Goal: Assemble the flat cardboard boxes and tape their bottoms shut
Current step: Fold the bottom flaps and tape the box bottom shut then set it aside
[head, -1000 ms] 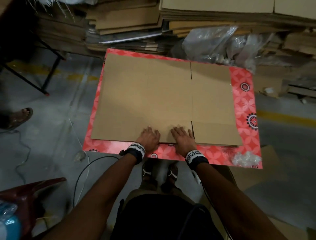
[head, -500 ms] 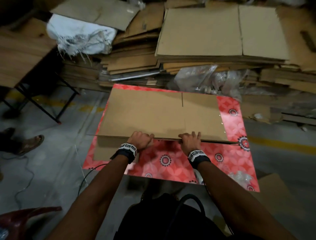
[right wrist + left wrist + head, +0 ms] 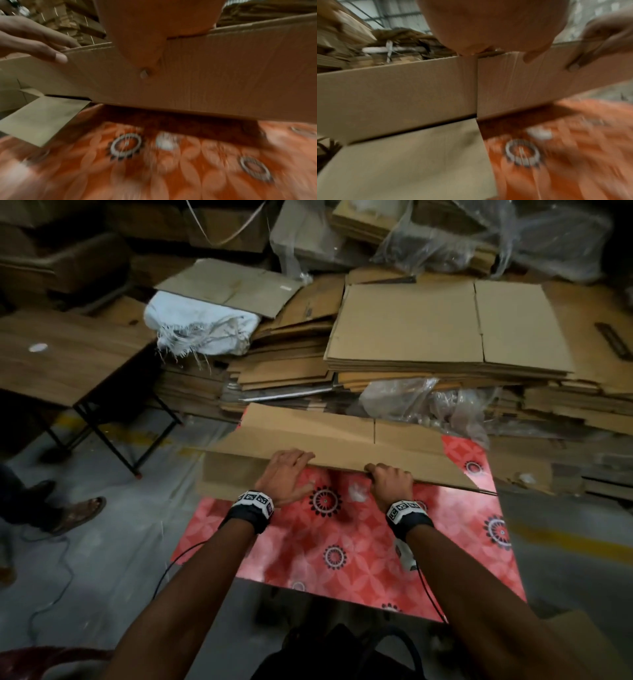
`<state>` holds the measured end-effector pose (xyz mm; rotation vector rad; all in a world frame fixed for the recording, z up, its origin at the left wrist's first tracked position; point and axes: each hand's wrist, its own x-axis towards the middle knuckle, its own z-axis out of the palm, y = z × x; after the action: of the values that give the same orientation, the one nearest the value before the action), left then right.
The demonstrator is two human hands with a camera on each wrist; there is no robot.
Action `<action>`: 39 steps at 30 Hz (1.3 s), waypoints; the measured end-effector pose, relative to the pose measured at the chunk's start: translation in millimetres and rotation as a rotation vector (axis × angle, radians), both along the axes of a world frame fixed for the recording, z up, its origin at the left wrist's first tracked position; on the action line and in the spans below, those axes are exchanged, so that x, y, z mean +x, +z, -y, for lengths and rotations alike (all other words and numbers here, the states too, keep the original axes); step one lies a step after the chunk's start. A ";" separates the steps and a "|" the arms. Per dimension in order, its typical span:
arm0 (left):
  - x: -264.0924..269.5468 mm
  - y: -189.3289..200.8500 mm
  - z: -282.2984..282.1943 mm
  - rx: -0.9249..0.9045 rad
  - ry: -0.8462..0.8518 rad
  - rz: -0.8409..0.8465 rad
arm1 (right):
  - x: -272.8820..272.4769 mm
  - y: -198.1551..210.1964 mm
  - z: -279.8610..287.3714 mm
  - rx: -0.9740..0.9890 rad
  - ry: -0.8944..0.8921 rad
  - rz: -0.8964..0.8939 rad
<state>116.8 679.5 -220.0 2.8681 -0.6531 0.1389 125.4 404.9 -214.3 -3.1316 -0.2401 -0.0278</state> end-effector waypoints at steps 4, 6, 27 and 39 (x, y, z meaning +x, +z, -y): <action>14.6 35.4 -17.2 0.243 0.015 0.105 | 31.1 45.0 3.8 -0.006 -0.005 0.063; 20.6 48.1 -27.0 0.325 0.022 0.125 | 45.2 67.8 6.4 -0.021 0.002 0.096; 81.4 134.4 4.8 0.280 0.133 0.136 | 48.4 128.5 41.6 -0.054 -0.088 0.195; 76.0 162.3 29.8 0.291 0.164 0.221 | 56.4 170.4 78.4 0.005 -0.189 0.221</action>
<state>192.8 649.7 -57.7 3.2181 -0.5101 0.4233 181.7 326.5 -44.0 -3.1318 0.0582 -0.3747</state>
